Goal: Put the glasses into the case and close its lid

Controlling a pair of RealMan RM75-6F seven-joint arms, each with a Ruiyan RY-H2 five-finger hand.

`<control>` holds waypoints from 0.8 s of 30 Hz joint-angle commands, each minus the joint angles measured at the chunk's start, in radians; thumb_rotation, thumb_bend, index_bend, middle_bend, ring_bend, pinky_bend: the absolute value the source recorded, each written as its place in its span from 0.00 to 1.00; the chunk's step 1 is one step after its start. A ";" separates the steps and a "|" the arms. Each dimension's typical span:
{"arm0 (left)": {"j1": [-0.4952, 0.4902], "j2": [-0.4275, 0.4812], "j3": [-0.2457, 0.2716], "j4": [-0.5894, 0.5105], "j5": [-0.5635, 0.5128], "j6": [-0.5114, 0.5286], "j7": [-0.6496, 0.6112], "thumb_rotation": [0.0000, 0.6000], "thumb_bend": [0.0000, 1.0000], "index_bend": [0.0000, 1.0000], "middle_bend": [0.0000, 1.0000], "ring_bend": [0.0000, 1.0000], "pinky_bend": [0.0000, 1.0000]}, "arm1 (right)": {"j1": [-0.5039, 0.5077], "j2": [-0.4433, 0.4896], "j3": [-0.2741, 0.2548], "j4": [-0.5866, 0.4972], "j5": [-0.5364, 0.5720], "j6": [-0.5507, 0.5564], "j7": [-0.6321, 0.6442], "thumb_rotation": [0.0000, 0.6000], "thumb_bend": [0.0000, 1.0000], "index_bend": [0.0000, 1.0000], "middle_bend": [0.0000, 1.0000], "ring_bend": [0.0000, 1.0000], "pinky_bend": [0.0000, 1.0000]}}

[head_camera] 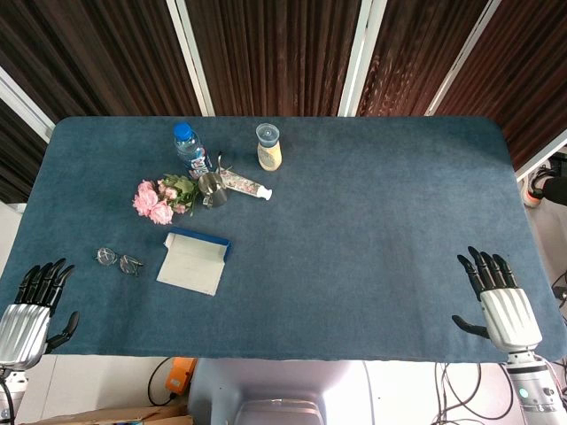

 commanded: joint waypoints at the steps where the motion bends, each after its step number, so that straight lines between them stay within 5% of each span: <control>1: -0.003 0.004 0.004 -0.010 -0.005 -0.013 0.014 1.00 0.41 0.00 0.00 0.00 0.00 | 0.001 0.001 -0.001 0.000 0.001 -0.003 0.001 1.00 0.25 0.00 0.00 0.00 0.00; 12: -0.157 -0.059 -0.014 0.133 0.066 -0.160 -0.072 1.00 0.43 0.03 0.00 0.00 0.00 | -0.007 0.028 -0.002 -0.014 0.002 0.004 0.033 1.00 0.25 0.00 0.00 0.00 0.00; 24: -0.337 -0.214 -0.029 0.526 0.042 -0.344 -0.346 1.00 0.44 0.31 0.00 0.00 0.00 | 0.007 0.018 -0.012 -0.022 0.018 -0.046 0.003 1.00 0.25 0.00 0.00 0.00 0.00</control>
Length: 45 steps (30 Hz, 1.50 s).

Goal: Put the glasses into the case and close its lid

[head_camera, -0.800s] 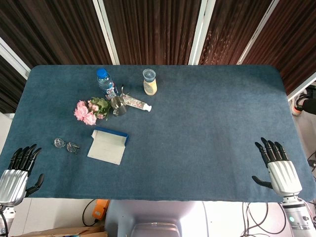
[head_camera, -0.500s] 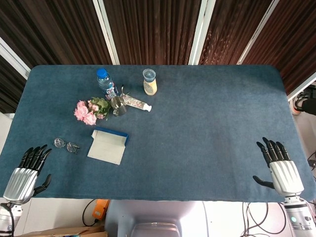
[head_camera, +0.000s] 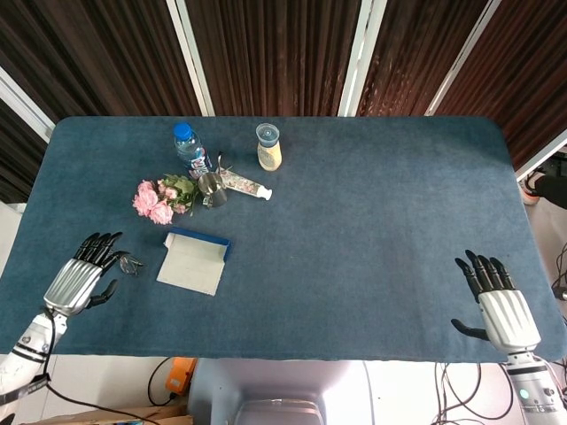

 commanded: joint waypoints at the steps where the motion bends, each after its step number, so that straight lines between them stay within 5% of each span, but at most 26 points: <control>1: -0.064 -0.088 0.003 0.173 -0.009 -0.061 -0.120 1.00 0.44 0.33 0.00 0.00 0.00 | 0.003 -0.003 0.000 -0.001 0.004 -0.007 -0.004 1.00 0.25 0.00 0.00 0.00 0.00; 20: -0.154 -0.310 0.072 0.624 -0.043 -0.231 -0.301 1.00 0.44 0.38 0.00 0.00 0.00 | 0.007 -0.003 -0.002 -0.003 0.013 -0.021 -0.005 1.00 0.25 0.00 0.00 0.00 0.00; 45: -0.166 -0.359 0.113 0.766 -0.073 -0.325 -0.370 1.00 0.47 0.54 0.03 0.00 0.00 | 0.008 0.010 -0.011 -0.016 0.005 -0.026 0.009 1.00 0.25 0.00 0.00 0.00 0.00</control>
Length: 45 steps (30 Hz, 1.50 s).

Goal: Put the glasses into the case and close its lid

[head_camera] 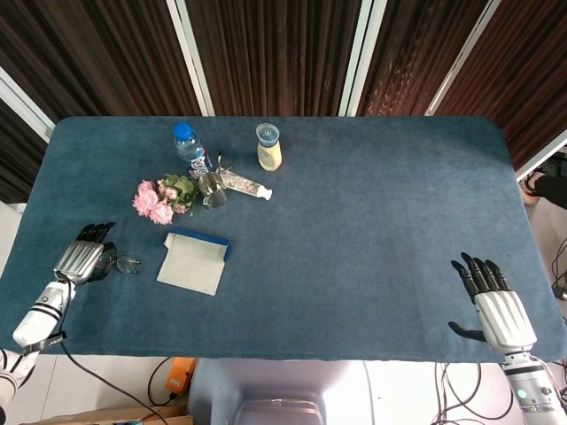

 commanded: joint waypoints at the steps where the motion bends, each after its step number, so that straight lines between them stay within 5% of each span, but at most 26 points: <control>1: -0.001 -0.002 0.002 0.003 -0.001 -0.001 -0.002 1.00 0.46 0.54 0.03 0.00 0.00 | 0.000 0.000 0.000 0.000 -0.001 0.000 0.001 1.00 0.25 0.00 0.00 0.00 0.00; 25: 0.030 0.024 -0.023 -0.073 -0.033 0.119 0.062 1.00 0.43 0.71 0.10 0.00 0.00 | -0.002 0.006 -0.009 -0.007 -0.019 0.005 0.010 1.00 0.25 0.00 0.00 0.00 0.00; 31: 0.043 0.071 -0.044 -0.209 -0.037 0.222 0.122 1.00 0.42 0.71 0.10 0.00 0.00 | -0.002 0.011 -0.013 -0.010 -0.026 0.006 0.017 1.00 0.25 0.00 0.00 0.00 0.00; 36: 0.049 0.134 -0.073 -0.446 -0.054 0.269 0.171 1.00 0.41 0.71 0.11 0.00 0.02 | -0.004 0.016 -0.018 -0.013 -0.037 0.010 0.026 1.00 0.25 0.00 0.00 0.00 0.00; 45: 0.002 0.132 -0.156 -0.728 -0.106 0.268 0.448 1.00 0.41 0.71 0.13 0.00 0.02 | 0.000 0.025 -0.027 -0.017 -0.049 0.001 0.042 1.00 0.25 0.00 0.00 0.00 0.00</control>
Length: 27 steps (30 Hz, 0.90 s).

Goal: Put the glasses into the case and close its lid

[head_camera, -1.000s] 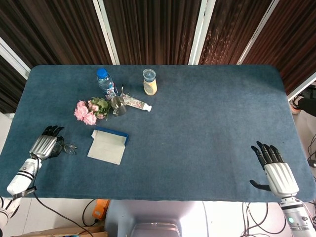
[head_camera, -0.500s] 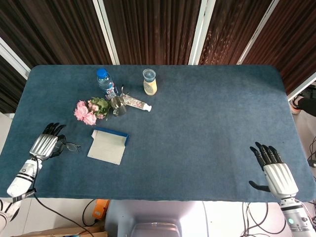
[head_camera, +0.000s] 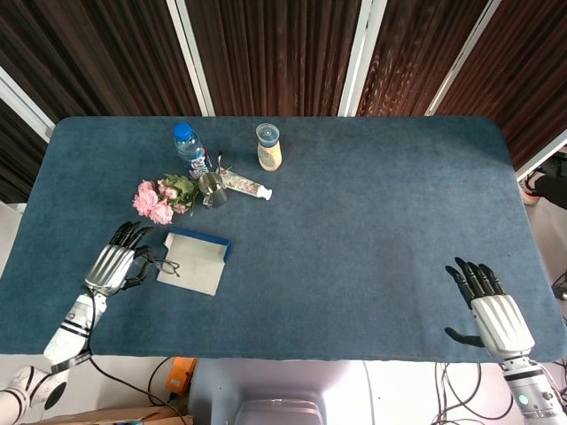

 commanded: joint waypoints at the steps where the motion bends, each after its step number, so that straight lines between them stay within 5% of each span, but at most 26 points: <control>1: -0.038 -0.009 -0.060 -0.137 -0.045 -0.014 0.153 1.00 0.41 0.71 0.13 0.00 0.02 | 0.001 0.003 0.000 -0.001 0.000 -0.002 0.005 1.00 0.25 0.00 0.00 0.00 0.00; 13: -0.143 -0.152 -0.129 -0.056 -0.123 -0.134 0.283 1.00 0.41 0.71 0.14 0.00 0.02 | 0.001 0.013 0.003 -0.002 0.007 -0.001 0.021 1.00 0.25 0.00 0.00 0.00 0.00; 27: -0.163 -0.197 -0.128 0.080 -0.147 -0.175 0.281 1.00 0.41 0.71 0.14 0.00 0.02 | 0.002 0.017 0.009 0.000 0.022 -0.006 0.023 1.00 0.25 0.00 0.00 0.00 0.00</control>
